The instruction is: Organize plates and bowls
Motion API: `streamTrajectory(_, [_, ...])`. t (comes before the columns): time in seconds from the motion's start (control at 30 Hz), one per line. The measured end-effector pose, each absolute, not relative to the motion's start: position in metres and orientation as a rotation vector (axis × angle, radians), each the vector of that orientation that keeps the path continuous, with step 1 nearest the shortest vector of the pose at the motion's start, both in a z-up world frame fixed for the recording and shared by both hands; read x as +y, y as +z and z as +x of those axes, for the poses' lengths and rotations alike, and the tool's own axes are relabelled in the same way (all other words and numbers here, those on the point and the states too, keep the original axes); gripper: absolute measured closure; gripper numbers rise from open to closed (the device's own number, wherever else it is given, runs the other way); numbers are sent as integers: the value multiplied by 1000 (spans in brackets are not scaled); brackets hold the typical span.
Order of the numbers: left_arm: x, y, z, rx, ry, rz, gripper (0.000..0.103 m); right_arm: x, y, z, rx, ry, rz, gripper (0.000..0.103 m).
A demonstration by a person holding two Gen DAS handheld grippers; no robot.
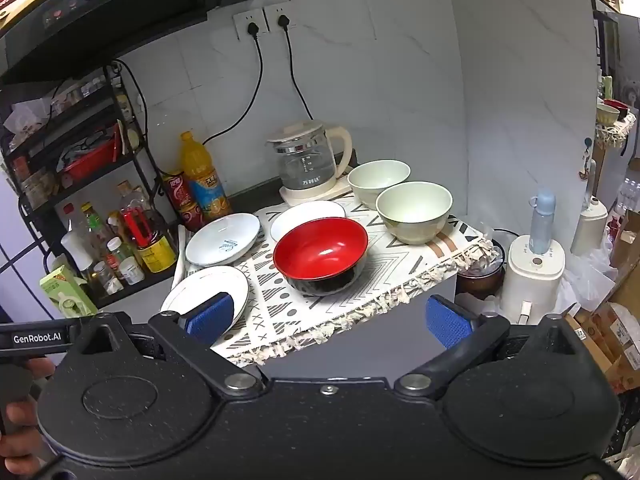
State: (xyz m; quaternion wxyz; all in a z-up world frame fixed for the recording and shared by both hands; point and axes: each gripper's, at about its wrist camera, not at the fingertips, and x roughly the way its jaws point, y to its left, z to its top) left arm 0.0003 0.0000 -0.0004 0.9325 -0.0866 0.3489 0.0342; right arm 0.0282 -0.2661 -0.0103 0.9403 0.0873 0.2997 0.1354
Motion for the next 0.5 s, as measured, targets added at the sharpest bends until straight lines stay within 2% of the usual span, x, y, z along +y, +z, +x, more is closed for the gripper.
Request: streamTrajectory(0.5, [7,6,-15,714,95,-187,1,-257,-1,15,603,333,119,0])
